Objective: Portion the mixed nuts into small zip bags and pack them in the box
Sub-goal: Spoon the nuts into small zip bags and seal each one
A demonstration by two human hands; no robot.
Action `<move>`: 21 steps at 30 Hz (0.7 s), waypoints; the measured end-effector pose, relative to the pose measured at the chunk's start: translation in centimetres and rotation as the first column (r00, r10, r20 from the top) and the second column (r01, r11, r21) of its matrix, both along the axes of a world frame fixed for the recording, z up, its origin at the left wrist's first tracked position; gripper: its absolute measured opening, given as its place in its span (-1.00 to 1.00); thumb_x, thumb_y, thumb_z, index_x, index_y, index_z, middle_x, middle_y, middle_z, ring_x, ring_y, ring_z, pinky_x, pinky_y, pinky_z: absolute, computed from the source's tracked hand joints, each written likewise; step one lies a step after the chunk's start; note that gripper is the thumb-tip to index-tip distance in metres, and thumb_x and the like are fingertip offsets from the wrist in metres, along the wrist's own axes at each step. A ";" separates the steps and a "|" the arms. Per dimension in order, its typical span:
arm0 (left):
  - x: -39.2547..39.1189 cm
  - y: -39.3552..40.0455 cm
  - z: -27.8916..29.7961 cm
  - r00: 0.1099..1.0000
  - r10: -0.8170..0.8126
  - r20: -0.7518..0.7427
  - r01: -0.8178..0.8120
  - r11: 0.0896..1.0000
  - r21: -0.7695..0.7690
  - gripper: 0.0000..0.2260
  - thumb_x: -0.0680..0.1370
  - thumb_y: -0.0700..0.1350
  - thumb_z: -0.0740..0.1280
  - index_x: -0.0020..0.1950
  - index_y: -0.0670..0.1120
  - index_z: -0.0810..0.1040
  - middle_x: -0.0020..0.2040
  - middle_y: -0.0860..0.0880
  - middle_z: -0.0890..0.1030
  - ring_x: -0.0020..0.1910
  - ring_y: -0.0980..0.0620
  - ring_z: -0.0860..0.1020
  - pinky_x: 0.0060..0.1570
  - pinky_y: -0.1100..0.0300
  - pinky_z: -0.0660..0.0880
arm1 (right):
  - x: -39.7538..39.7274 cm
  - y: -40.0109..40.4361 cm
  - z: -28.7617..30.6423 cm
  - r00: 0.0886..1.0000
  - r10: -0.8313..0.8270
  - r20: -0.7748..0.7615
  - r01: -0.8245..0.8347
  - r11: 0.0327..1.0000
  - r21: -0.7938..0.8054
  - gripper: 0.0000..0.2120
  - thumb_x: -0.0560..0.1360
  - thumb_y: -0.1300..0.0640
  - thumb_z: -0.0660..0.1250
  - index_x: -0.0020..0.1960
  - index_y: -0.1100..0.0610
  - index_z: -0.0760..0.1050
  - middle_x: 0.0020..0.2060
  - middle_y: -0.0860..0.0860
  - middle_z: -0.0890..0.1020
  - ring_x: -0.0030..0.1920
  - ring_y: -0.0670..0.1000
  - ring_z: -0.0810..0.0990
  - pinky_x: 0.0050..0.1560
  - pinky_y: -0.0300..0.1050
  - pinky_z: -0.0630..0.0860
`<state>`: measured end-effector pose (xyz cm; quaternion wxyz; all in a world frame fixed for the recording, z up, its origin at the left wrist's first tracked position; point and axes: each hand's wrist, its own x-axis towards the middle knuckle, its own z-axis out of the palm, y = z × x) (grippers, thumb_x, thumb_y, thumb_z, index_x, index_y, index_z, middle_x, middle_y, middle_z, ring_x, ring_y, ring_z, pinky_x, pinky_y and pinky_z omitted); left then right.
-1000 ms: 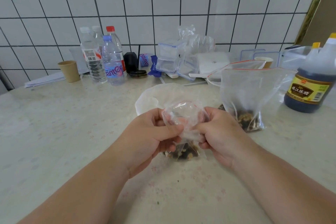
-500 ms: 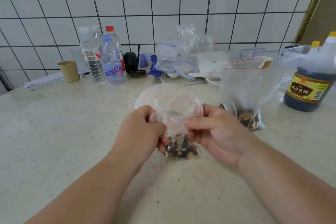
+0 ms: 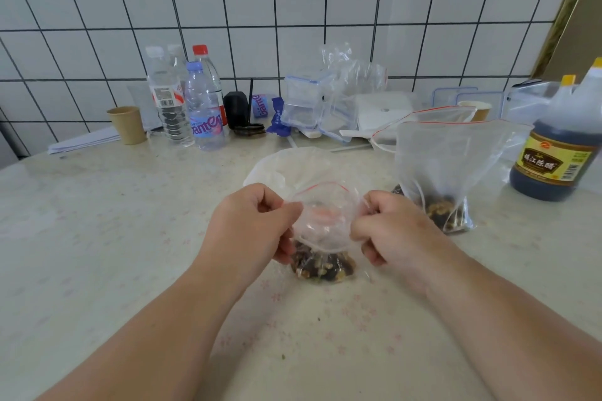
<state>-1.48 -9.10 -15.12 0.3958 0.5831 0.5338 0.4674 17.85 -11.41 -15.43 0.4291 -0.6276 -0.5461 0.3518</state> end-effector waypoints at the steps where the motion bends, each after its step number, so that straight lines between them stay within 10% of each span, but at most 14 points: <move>1: -0.1 0.0 0.0 0.999 0.020 -0.038 -0.020 1.000 0.016 -0.82 0.54 -0.19 0.48 -0.20 -0.19 0.54 -0.46 -0.10 0.63 -0.54 -0.02 0.59 -0.53 0.18 0.54 | 0.1 0.0 0.3 0.990 0.023 -0.138 -0.025 1.000 -0.011 -0.92 0.19 0.11 0.34 -0.40 0.05 0.43 -0.52 -0.03 0.47 -0.47 0.04 0.48 -0.42 -0.11 0.40; 4: -0.3 0.0 0.0 0.984 0.081 -0.157 -0.071 0.995 0.068 -0.86 0.52 -0.26 0.41 -0.17 -0.15 0.48 -0.49 -0.07 0.61 -0.60 0.03 0.55 -0.59 0.19 0.51 | 0.4 0.2 0.5 0.949 0.043 -0.313 -0.043 0.999 0.005 -0.85 0.26 0.00 0.39 -0.43 0.02 0.50 -0.48 0.03 0.52 -0.48 0.07 0.52 -0.48 -0.17 0.43; 14: -0.2 -1.0 0.4 0.922 0.158 -0.352 -0.120 0.985 0.128 -0.86 0.44 -0.16 0.31 -0.26 0.02 0.40 -0.41 -0.02 0.60 -0.42 -0.07 0.63 -0.35 -0.10 0.59 | 0.9 0.8 -0.6 0.922 -0.258 0.289 0.183 0.948 0.261 -0.90 0.29 0.23 0.26 -0.32 0.06 0.38 -0.45 -0.04 0.59 -0.28 0.11 0.63 -0.30 -0.13 0.46; 21: 0.4 -1.8 0.9 0.959 0.089 -0.270 -0.057 0.990 0.126 -0.87 0.56 -0.03 0.36 -0.18 0.07 0.51 -0.42 0.05 0.67 -0.50 0.08 0.60 -0.27 -0.08 0.66 | -0.1 -0.3 0.4 0.958 -0.222 0.183 0.170 0.950 0.263 -0.88 0.33 0.00 0.34 -0.26 0.00 0.41 -0.44 -0.08 0.60 -0.42 -0.05 0.66 -0.33 -0.11 0.51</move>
